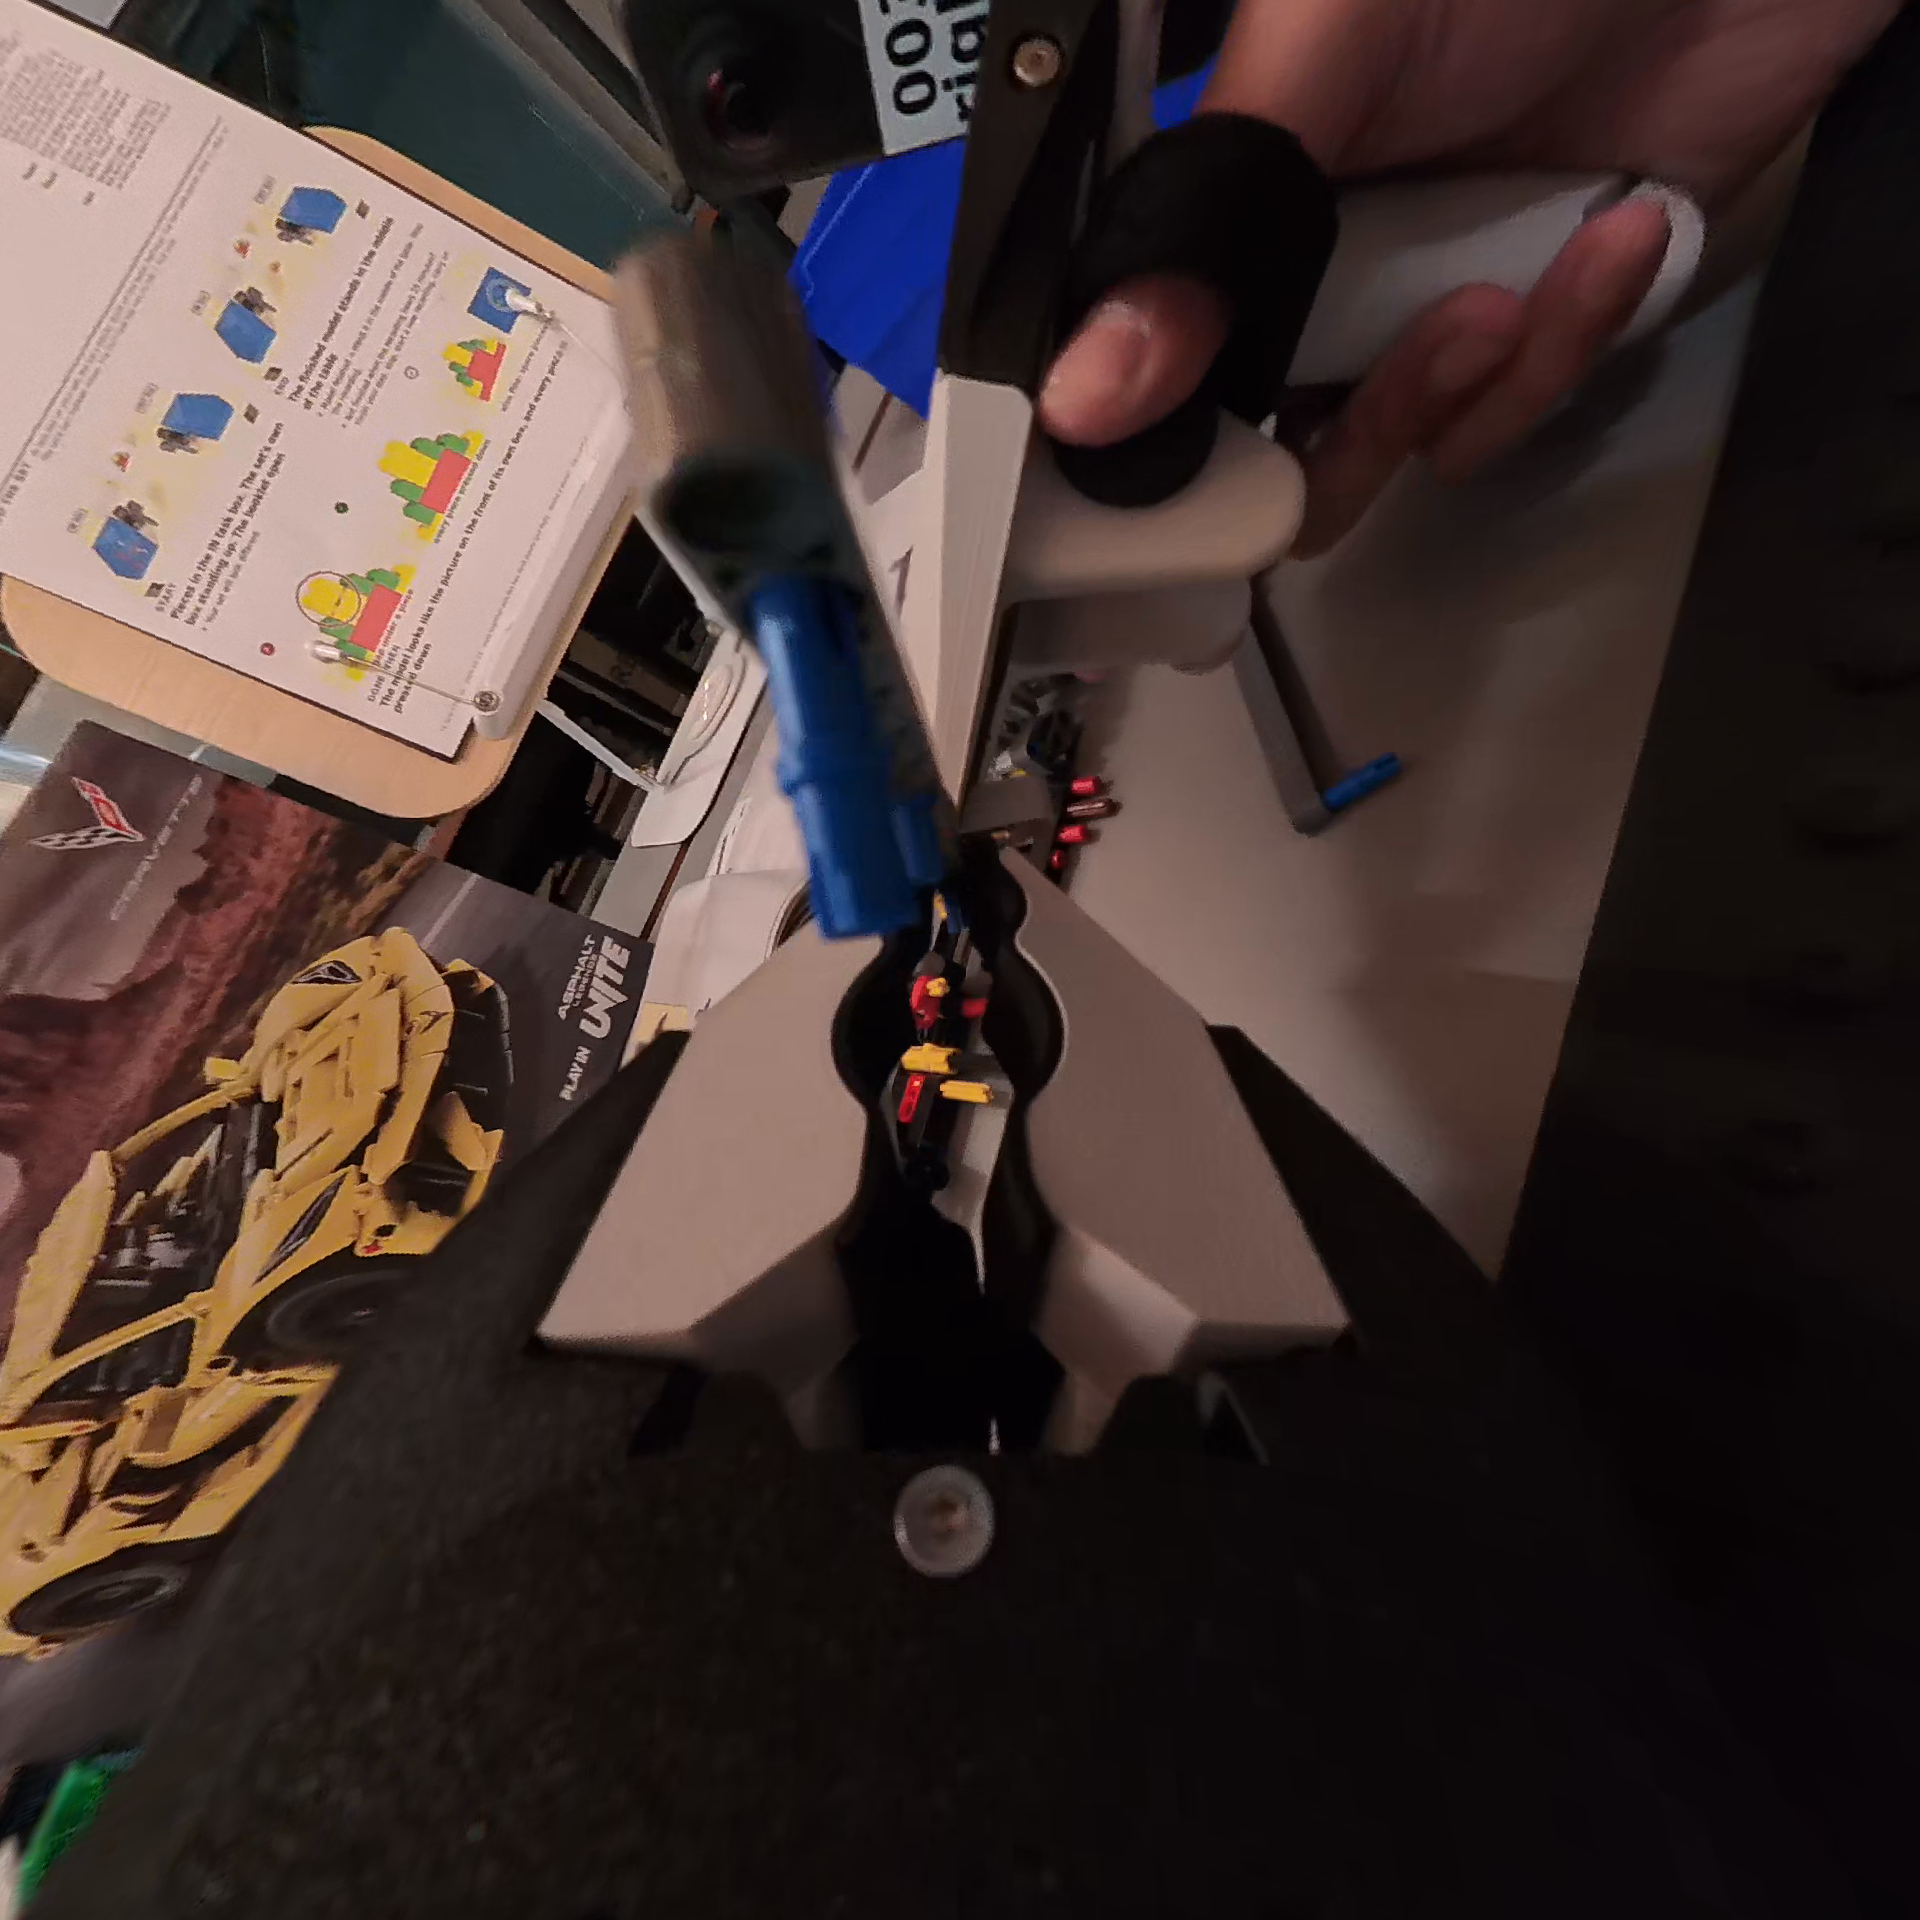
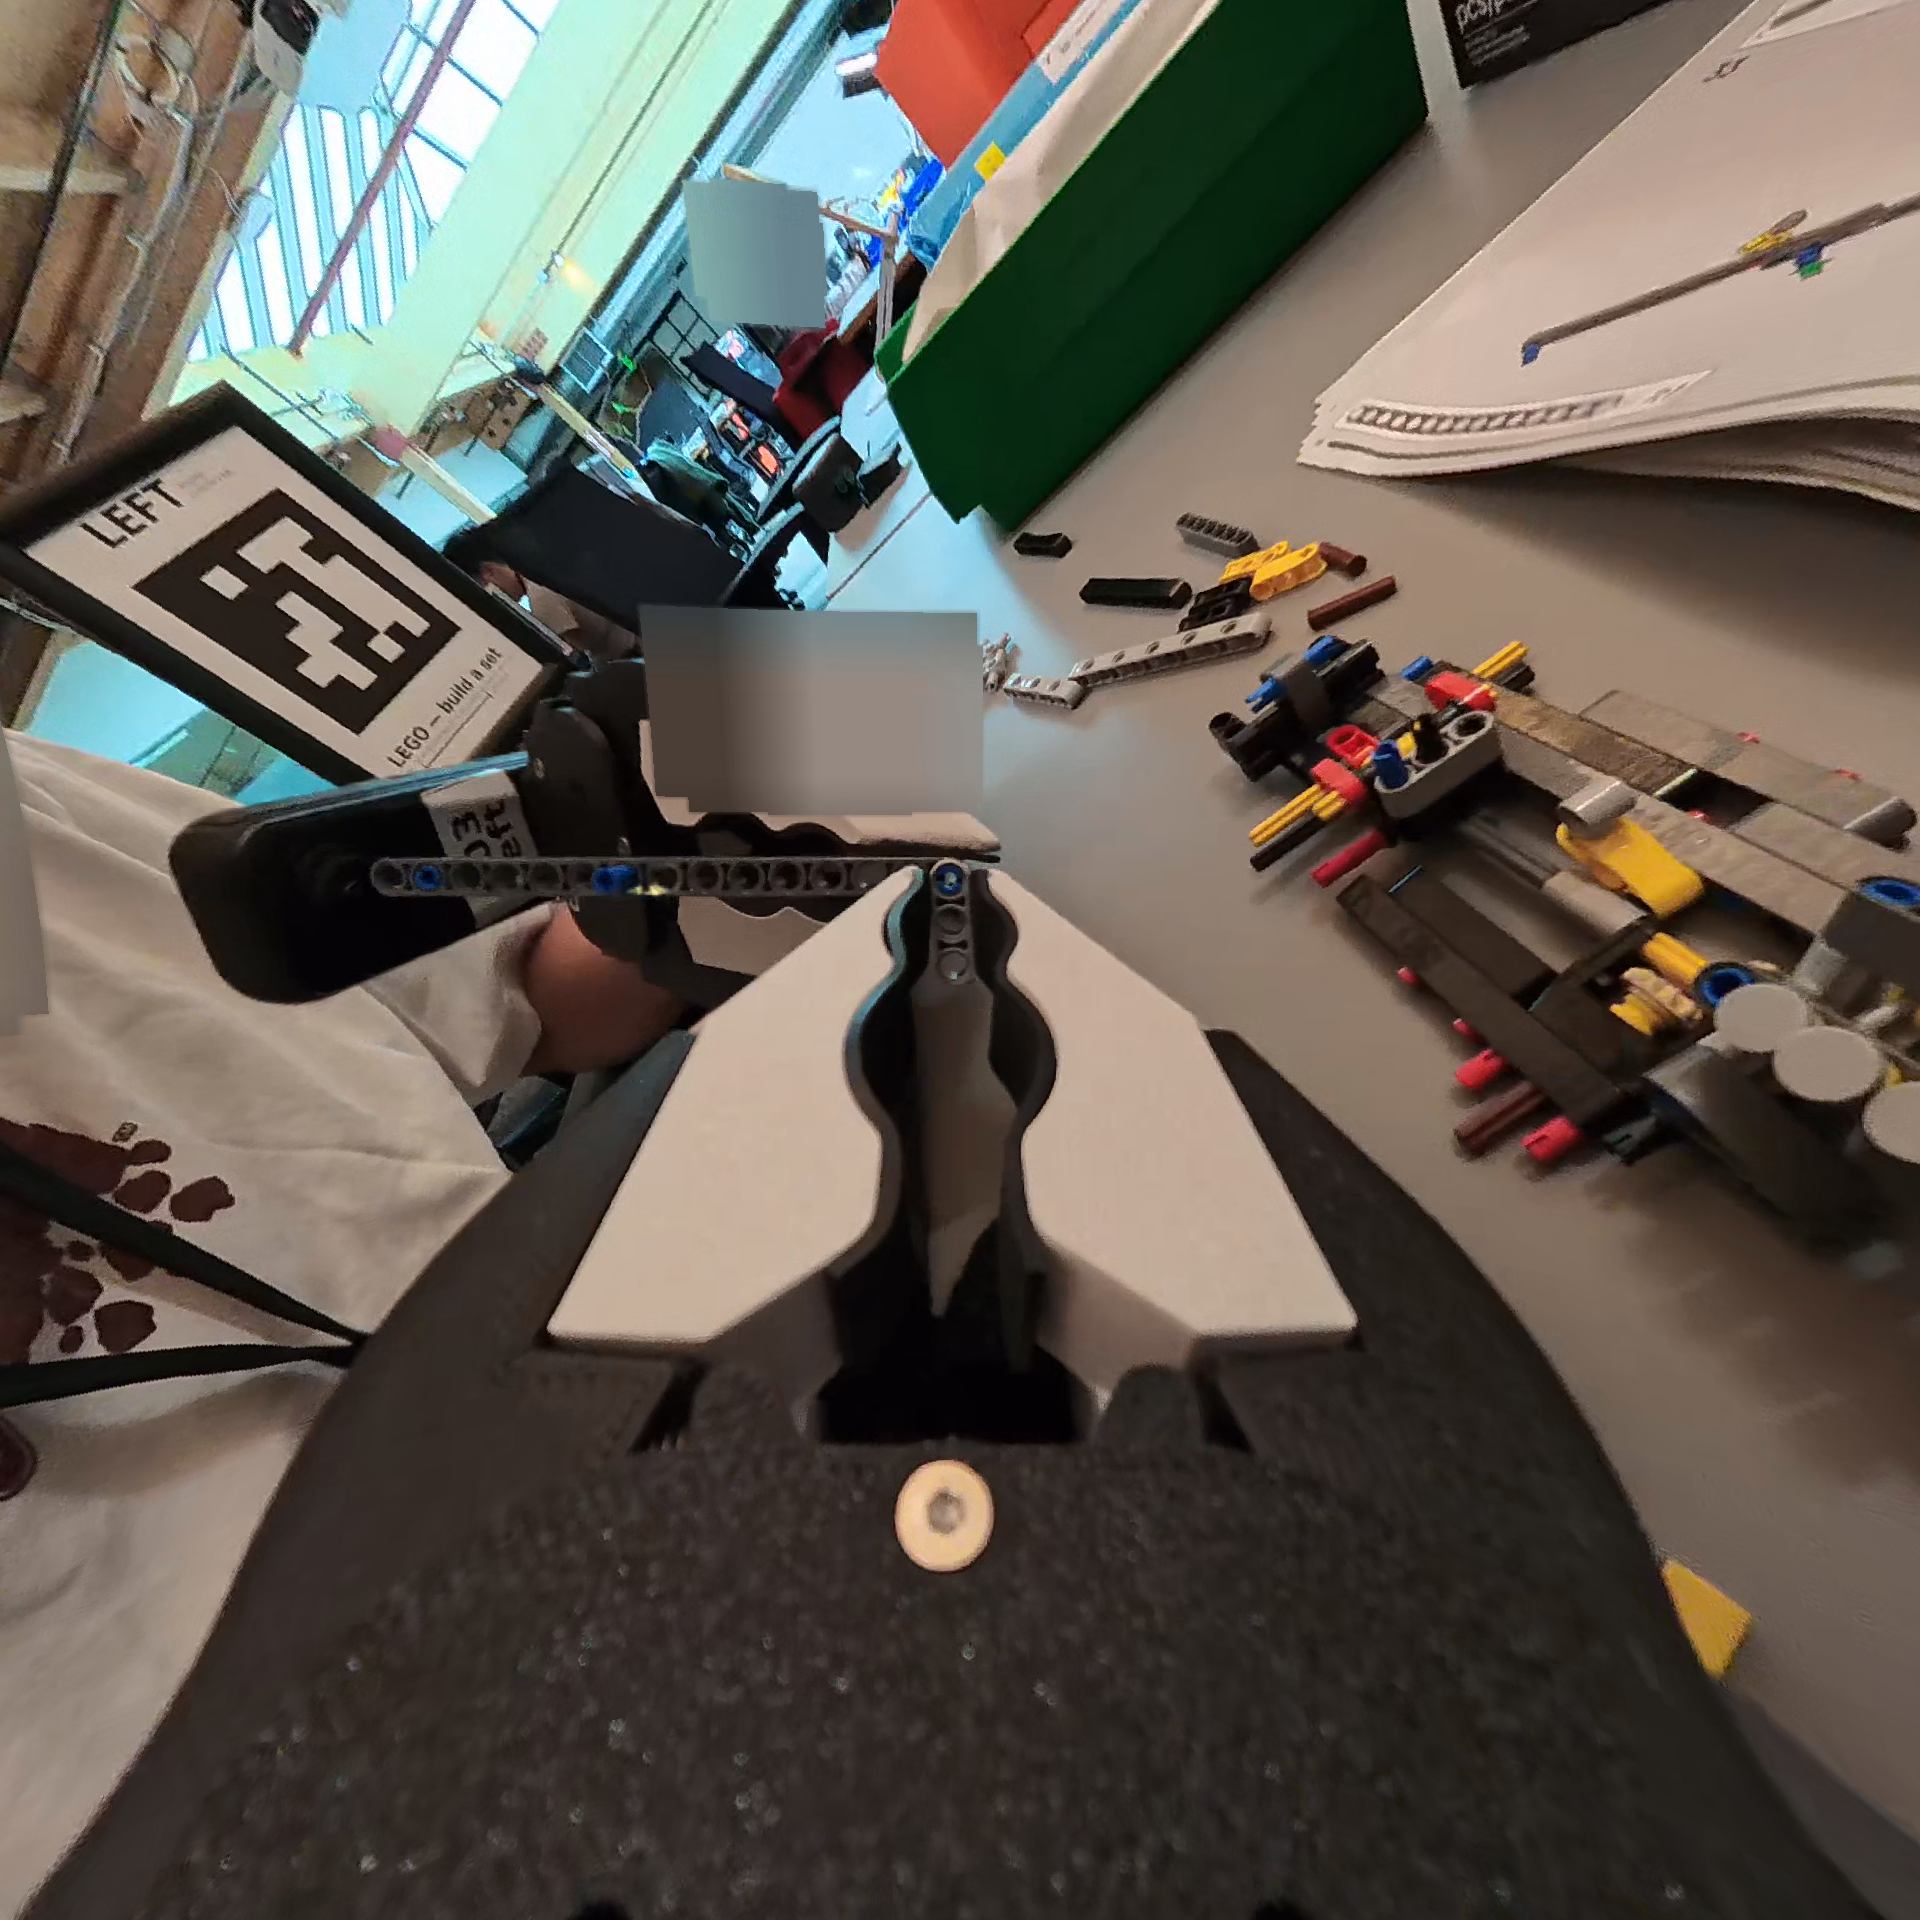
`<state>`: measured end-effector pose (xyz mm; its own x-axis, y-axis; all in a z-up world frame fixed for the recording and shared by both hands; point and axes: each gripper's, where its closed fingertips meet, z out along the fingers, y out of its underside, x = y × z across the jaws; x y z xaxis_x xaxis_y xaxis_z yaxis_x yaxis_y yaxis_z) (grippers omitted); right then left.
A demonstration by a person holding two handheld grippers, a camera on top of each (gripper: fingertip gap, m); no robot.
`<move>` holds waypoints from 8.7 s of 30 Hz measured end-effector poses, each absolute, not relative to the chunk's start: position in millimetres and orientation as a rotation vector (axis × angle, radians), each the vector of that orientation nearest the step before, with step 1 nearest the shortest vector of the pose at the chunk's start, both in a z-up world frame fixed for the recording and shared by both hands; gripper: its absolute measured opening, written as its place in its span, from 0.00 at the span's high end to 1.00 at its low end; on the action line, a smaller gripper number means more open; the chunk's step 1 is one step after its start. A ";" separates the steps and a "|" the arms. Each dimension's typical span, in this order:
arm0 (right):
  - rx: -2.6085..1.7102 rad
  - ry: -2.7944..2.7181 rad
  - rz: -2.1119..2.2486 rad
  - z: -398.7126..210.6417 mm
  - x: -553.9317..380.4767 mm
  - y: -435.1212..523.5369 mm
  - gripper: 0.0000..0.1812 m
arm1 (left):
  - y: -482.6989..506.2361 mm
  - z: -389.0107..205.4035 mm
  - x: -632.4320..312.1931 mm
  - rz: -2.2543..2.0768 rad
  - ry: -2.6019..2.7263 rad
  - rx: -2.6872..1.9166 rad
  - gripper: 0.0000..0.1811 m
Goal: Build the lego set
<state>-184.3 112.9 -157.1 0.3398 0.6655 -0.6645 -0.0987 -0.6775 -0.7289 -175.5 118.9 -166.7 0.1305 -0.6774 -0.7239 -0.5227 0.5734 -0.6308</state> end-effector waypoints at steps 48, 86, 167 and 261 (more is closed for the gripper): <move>-2.195 -1.338 1.094 -194.0 -129.7 114.0 0.96 | 134.4 -175.0 -235.7 -0.994 1.226 -1.875 0.73; -2.212 -1.194 0.818 -204.7 -108.9 133.3 0.87 | 339.3 -133.7 -225.0 -0.956 0.819 -1.798 0.82; -2.127 -0.352 0.346 -191.8 -66.3 110.4 0.93 | 140.4 -208.9 -208.9 -0.849 1.846 -1.637 0.85; -2.063 -0.979 0.221 -228.7 -133.6 100.1 0.91 | 126.5 -236.9 -220.1 -0.593 1.881 -1.842 0.96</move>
